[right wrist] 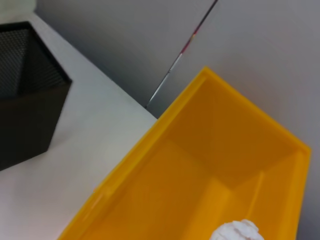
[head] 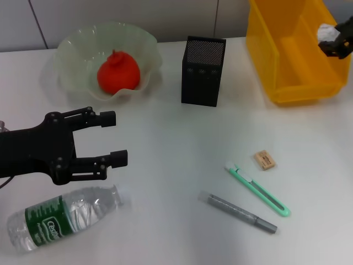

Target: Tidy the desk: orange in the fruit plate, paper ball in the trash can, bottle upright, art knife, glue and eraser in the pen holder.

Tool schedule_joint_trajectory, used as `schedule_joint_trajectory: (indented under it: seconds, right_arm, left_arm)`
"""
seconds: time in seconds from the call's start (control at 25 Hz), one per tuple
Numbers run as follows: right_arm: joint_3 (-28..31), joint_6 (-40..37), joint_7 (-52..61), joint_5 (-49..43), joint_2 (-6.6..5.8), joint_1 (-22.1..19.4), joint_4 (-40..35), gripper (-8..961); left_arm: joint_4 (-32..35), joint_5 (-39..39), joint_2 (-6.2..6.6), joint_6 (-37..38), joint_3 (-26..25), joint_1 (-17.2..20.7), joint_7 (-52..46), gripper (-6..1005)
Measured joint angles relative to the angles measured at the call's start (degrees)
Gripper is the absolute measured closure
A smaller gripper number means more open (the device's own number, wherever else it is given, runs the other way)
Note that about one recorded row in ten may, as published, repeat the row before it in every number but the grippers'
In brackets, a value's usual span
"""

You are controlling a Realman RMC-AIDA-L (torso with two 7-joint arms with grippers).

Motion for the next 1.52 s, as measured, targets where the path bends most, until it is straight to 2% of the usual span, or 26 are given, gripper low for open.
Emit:
schedule_joint_trajectory:
  seconds: [0.04, 0.16, 0.36, 0.88, 0.92, 0.96, 1.04, 1.12, 1.16, 1.2, 1.32, 1.36, 1.4, 1.44, 1.52]
  right_arm:
    - [0.00, 3.34, -0.10, -0.03, -0.04, 0.69, 3.26, 495]
    - [0.04, 7.84, -0.14, 0.26, -0.06, 1.16, 6.84, 489]
    - [-0.38, 9.85, -1.18, 0.56, -0.02, 1.39, 9.02, 479]
    - [-0.12, 9.04, -1.53, 1.75, 0.20, 0.34, 7.44, 219]
    - [0.11, 8.08, -1.45, 2.17, 0.20, 0.06, 6.19, 192]
    - [0.94, 3.08, -1.21, 4.52, 0.16, -0.75, 1.95, 166]
    - [1.49, 0.45, -1.13, 5.72, 0.08, -1.07, -0.31, 166]
    - [3.13, -6.06, -1.12, 7.97, -0.01, -1.94, -5.78, 166]
    - [4.93, -12.13, -1.10, 9.29, 0.00, -2.48, -10.42, 166]
    - [4.93, -12.13, -1.10, 9.29, 0.00, -2.48, -10.42, 167]
    - [7.70, -21.31, -1.09, 11.77, -0.03, -2.71, -15.19, 167]
    - [9.74, -26.75, -1.23, 13.64, -0.30, -2.65, -16.40, 167]
    - [9.74, -26.75, -1.23, 13.64, -0.30, -2.65, -16.40, 167]
    - [12.04, -31.54, -2.31, 16.15, -0.76, -2.48, -15.94, 167]
    - [13.67, -33.76, -3.29, 18.37, -1.10, -2.42, -14.83, 167]
  left_arm:
    - [-0.30, 0.00, 0.00, 0.00, 0.01, 0.01, 0.03, 166]
    - [-0.97, 0.01, 0.00, 0.17, 0.08, 0.03, 0.14, 166]
    - [-1.21, 0.01, 0.00, 0.23, 0.09, 0.07, 0.23, 166]
    - [-1.41, 0.01, 0.00, 0.35, 0.09, 0.16, 0.57, 167]
    - [-1.43, 0.01, 0.00, 0.36, 0.10, 0.21, 0.54, 167]
    - [-1.45, 0.01, 0.01, 0.36, 0.09, 0.35, 0.51, 167]
    - [-1.45, 0.01, 0.01, 0.36, 0.09, 0.40, 0.49, 168]
    - [-1.45, 0.01, 0.01, 0.36, 0.09, 0.52, 0.49, 168]
    - [-1.45, 0.01, 0.01, 0.34, 0.00, 0.62, 0.48, 168]
    - [-1.45, 0.01, 0.01, 0.34, 0.00, 0.62, 0.48, 168]
    - [-1.45, 0.01, 0.01, 0.18, -0.29, 0.81, 0.54, 168]
    - [-1.44, 0.01, 0.00, 0.06, -0.33, 0.91, 0.61, 168]
    - [-1.44, 0.01, 0.00, 0.06, -0.33, 0.91, 0.61, 168]
    - [-1.44, 0.01, 0.01, -0.07, -0.35, 0.96, 0.64, 168]
    - [-1.44, 0.01, 0.03, -0.17, -0.37, 0.96, 0.64, 168]
